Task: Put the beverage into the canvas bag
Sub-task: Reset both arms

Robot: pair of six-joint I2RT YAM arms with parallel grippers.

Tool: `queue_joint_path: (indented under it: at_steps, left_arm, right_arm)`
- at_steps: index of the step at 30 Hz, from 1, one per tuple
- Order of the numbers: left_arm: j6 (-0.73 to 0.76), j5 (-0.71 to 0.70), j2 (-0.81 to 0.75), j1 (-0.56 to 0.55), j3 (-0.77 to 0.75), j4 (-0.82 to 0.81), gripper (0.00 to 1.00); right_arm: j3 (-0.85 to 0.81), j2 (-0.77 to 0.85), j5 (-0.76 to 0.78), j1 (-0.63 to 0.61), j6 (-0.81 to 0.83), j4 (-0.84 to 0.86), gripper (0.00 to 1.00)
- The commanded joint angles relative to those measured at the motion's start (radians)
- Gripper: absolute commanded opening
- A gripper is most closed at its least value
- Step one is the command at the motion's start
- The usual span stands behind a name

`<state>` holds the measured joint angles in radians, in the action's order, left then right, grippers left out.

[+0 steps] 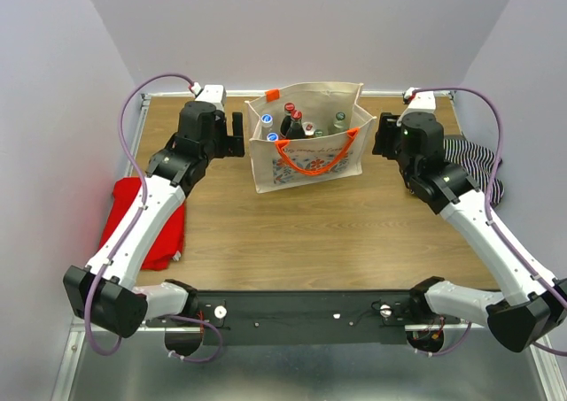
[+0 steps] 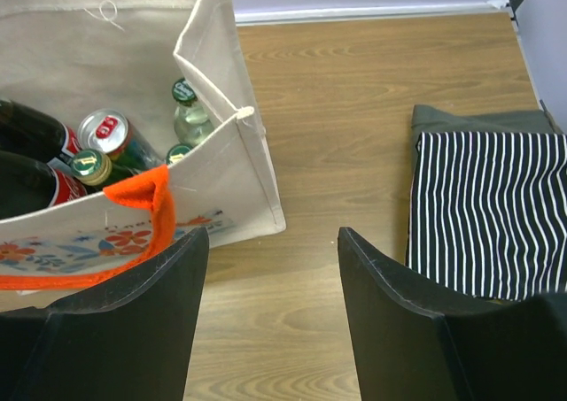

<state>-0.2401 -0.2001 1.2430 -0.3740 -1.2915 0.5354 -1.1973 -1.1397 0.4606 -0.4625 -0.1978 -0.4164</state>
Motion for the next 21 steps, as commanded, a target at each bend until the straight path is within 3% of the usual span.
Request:
queue_joint_path:
  at_steps: [1, 21]
  left_arm:
    - [0.016, -0.038, -0.053, 0.003, 0.046, -0.057, 0.99]
    - [0.038, -0.044, -0.122, 0.003, 0.135, -0.124, 0.99]
  right_arm:
    - [0.030, 0.032, -0.005, 0.005, -0.003, 0.025, 0.68]
    - [0.080, 0.069, 0.004, 0.007, -0.026, 0.027, 0.68]
